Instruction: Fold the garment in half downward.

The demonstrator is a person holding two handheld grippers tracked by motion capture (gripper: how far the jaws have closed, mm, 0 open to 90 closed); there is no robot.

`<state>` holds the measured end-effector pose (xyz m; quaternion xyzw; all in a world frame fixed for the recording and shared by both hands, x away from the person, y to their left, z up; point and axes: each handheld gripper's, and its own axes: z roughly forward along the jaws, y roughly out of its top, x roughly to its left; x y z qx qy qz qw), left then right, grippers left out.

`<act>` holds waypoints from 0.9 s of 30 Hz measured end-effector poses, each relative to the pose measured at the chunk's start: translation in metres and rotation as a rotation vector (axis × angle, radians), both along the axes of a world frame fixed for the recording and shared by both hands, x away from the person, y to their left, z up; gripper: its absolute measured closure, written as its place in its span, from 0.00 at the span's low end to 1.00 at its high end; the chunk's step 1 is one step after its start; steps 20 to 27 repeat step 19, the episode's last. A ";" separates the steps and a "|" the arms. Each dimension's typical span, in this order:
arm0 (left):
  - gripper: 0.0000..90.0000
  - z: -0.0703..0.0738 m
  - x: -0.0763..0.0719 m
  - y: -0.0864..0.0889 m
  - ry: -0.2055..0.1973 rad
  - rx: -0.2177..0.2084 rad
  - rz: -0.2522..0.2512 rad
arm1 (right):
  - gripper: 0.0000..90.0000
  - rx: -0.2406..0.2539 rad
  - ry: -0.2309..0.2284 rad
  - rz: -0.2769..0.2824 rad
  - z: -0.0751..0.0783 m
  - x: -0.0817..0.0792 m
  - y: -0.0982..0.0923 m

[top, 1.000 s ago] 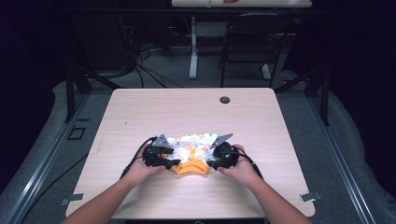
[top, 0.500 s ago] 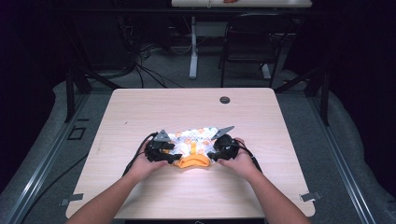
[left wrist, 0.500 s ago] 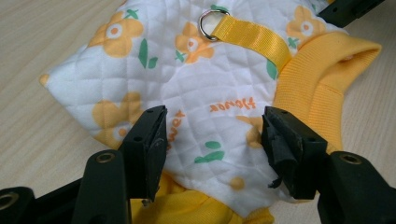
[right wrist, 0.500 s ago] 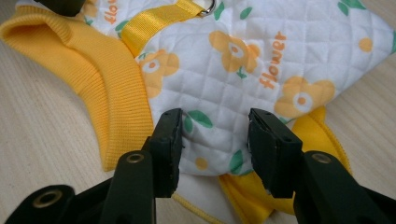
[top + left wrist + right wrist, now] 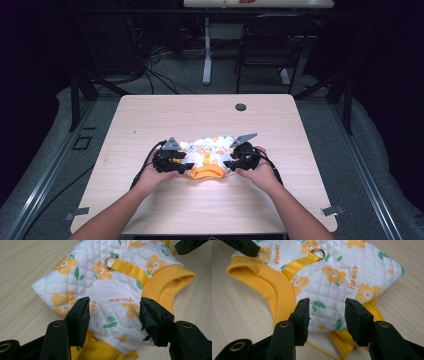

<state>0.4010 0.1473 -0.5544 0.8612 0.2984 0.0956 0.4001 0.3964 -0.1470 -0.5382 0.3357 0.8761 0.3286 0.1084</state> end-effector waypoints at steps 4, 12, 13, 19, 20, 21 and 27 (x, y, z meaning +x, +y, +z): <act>0.47 0.009 -0.005 0.005 -0.011 -0.023 0.006 | 0.61 0.008 -0.013 -0.019 0.008 -0.006 -0.006; 0.47 0.016 -0.024 0.024 -0.027 -0.075 0.028 | 0.61 -0.026 -0.055 0.001 0.016 -0.029 -0.010; 0.47 0.016 -0.027 0.026 -0.036 -0.076 0.031 | 0.61 -0.027 -0.059 0.001 0.017 -0.035 -0.011; 0.48 0.014 -0.050 0.036 -0.081 -0.065 0.036 | 0.60 -0.045 -0.091 0.001 0.015 -0.061 -0.014; 0.48 0.014 -0.050 0.036 -0.081 -0.065 0.036 | 0.60 -0.045 -0.091 0.001 0.015 -0.061 -0.014; 0.48 0.014 -0.050 0.036 -0.081 -0.065 0.036 | 0.60 -0.045 -0.091 0.001 0.015 -0.061 -0.014; 0.48 0.014 -0.050 0.036 -0.081 -0.065 0.036 | 0.60 -0.045 -0.091 0.001 0.015 -0.061 -0.014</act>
